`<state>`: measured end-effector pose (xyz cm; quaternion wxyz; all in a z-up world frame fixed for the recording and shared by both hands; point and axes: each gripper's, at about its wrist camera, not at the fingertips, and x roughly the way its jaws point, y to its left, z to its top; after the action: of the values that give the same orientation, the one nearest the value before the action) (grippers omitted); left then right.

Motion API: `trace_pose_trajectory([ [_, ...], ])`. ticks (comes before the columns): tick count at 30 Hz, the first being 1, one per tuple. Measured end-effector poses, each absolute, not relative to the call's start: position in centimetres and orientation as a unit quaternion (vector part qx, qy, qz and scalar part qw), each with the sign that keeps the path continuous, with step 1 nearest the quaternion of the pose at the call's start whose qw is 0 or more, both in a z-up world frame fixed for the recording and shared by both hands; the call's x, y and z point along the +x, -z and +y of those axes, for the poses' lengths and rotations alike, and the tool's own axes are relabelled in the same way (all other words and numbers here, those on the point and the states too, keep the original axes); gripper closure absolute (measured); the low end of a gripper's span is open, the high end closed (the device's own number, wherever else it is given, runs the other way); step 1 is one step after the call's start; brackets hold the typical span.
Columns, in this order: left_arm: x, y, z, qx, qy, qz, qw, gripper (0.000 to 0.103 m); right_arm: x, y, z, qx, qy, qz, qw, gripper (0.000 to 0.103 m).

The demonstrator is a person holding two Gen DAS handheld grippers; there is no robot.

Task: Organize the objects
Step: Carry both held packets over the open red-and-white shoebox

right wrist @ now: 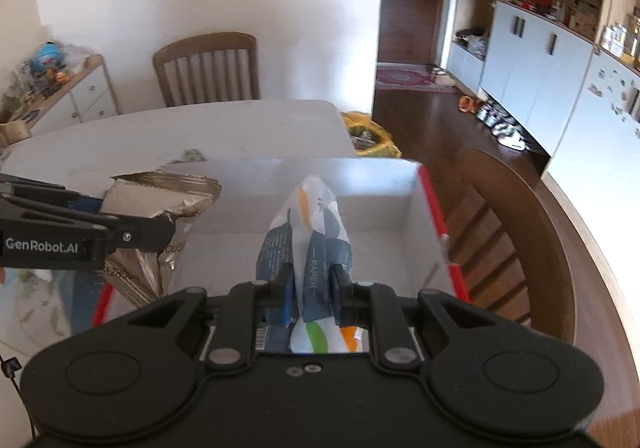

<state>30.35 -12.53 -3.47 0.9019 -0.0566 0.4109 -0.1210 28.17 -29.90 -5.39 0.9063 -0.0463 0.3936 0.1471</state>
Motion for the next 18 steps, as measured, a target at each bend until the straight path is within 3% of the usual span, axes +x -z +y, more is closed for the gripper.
trace_pose_trajectory([
  [18,35.7,9.8,-17.8,-0.02,0.09,0.506,0.858,0.062,31.4,10.0,-32.0,-0.053,-0.125,0.442,0.887,0.086],
])
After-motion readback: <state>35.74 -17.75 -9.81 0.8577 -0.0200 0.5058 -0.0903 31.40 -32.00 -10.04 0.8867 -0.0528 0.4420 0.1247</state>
